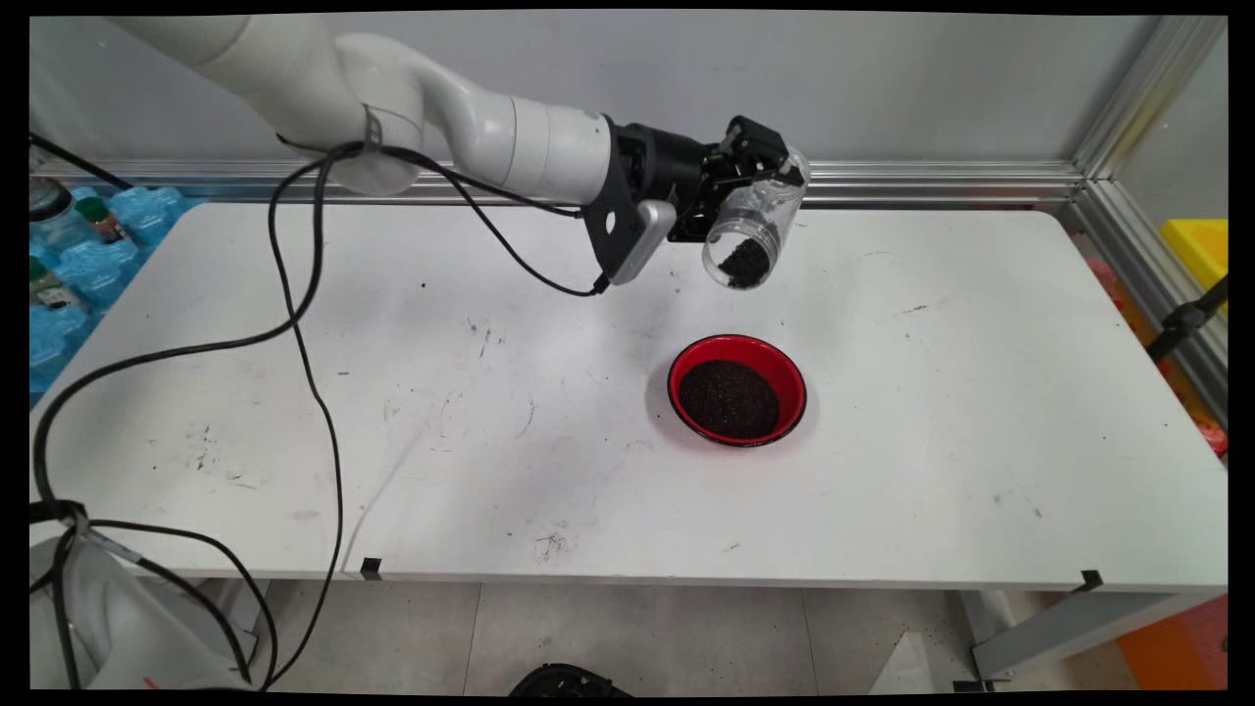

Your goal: Pour the black seasoning powder in the red bowl

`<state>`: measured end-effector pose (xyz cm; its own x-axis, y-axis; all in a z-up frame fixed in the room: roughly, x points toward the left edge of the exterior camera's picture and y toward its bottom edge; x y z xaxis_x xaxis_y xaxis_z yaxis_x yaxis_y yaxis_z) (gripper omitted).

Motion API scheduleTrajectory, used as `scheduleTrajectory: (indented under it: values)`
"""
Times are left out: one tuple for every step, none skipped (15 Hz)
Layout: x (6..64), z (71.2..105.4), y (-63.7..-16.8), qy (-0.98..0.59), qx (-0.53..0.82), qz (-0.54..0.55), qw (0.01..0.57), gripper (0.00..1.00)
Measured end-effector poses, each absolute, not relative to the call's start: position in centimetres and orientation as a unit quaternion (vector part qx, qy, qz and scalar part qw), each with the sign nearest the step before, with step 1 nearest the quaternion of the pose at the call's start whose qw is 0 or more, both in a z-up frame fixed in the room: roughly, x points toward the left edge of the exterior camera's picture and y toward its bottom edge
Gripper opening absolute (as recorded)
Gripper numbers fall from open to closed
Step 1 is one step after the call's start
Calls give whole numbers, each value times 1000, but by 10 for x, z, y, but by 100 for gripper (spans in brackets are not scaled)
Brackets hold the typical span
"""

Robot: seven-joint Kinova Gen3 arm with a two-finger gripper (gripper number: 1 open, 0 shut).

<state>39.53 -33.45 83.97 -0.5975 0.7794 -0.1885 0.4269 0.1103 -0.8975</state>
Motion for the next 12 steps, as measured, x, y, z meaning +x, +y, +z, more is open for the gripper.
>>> scheduleTrajectory:
  values:
    - [396,843,-335,-730,-410,519,174,0]
    - [397,846,-336,-734,-404,516,179,0]
    - [397,848,-336,-736,-401,514,182,0]
    - [399,851,-337,-740,-395,511,187,0]
    - [400,855,-338,-744,-388,508,192,0]
    - [401,859,-339,-749,-381,505,198,0]
    - [403,862,-340,-753,-374,502,203,0]
    - [404,865,-341,-757,-367,499,208,0]
    - [406,869,-342,-762,-358,495,213,0]
    - [408,872,-343,-767,-351,492,218,0]
    - [410,875,-344,-772,-342,488,223,0]
    - [413,877,-345,-777,-333,484,227,0]
